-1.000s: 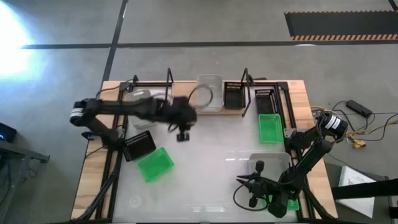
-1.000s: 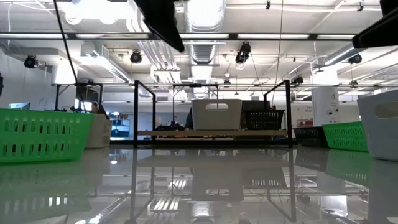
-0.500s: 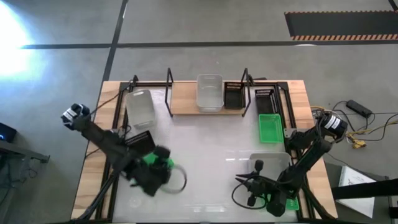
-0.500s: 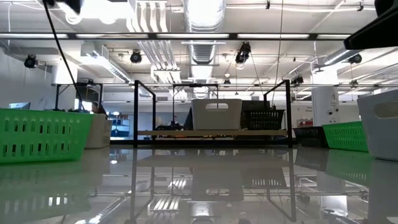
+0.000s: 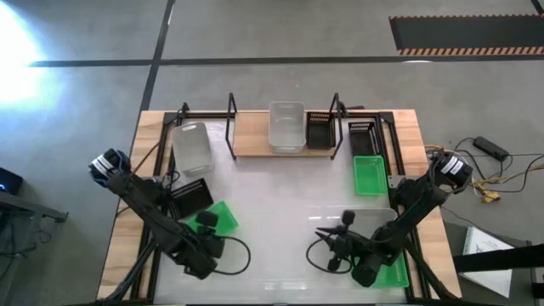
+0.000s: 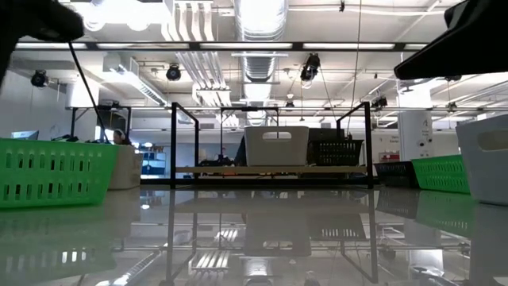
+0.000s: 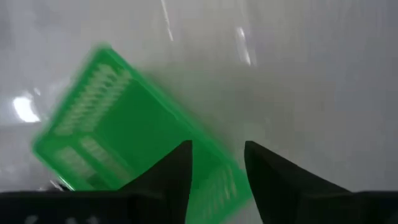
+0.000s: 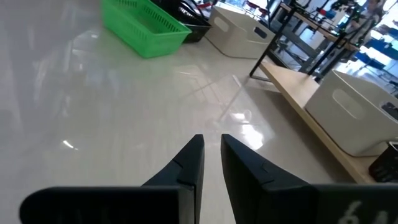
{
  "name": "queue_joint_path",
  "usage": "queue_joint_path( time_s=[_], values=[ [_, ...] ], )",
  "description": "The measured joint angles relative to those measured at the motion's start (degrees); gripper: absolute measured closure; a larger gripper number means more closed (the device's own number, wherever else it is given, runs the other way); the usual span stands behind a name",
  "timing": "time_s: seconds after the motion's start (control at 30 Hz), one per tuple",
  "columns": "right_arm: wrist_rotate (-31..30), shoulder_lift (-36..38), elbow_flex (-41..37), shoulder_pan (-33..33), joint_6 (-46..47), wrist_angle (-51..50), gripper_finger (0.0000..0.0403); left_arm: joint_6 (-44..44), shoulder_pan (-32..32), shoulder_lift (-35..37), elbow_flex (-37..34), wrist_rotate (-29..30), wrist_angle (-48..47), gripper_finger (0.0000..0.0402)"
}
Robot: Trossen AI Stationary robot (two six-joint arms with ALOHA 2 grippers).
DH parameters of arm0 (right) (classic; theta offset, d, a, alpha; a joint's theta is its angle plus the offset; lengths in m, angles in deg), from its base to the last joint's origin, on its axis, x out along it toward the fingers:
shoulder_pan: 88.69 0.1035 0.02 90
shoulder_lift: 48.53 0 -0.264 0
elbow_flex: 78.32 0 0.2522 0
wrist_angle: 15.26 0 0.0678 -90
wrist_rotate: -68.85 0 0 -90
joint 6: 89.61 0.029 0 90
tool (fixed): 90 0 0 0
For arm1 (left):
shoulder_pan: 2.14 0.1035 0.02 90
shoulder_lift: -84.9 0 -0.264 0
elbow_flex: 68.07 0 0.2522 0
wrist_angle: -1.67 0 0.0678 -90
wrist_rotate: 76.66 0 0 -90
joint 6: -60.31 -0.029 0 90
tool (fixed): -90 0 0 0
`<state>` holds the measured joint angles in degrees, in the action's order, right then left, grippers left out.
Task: Stack baskets on shelf by color
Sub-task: Put the middle green bin on the shelf
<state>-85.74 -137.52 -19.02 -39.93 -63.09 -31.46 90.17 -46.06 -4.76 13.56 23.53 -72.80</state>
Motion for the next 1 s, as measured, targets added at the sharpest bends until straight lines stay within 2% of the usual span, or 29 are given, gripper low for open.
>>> queue_joint_path(
  time_s=[0.17,0.3,0.47,0.63,0.87,1.0],
  values=[
    [0.1,0.0,0.0,-0.7,0.0,0.4,0.0355,2.8,-0.4,-0.2,-0.1,-8.3,-5.7,0.0227],
    [0.1,0.0,0.0,-0.7,0.5,0.6,0.0355,-2.8,-1.3,-0.2,-2.4,-7.8,-6.2,0.0212],
    [0.2,0.0,0.0,-0.7,0.4,0.7,0.0355,-3.7,-1.5,-1.0,-5.7,-5.1,-5.0,0.0213],
    [0.2,0.0,0.0,-0.7,0.0,0.9,0.0355,-3.7,-1.5,-2.2,-7.5,-5.1,-0.2,0.0259],
    [0.2,0.0,0.0,-0.7,-0.2,1.0,0.0355,-3.7,-0.6,-3.0,-7.8,-2.1,13.3,0.0382],
    [0.2,0.0,0.0,-0.7,-0.6,1.0,0.0355,-3.6,1.8,-3.0,-7.2,0.0,24.4,0.0392]
  ],
)
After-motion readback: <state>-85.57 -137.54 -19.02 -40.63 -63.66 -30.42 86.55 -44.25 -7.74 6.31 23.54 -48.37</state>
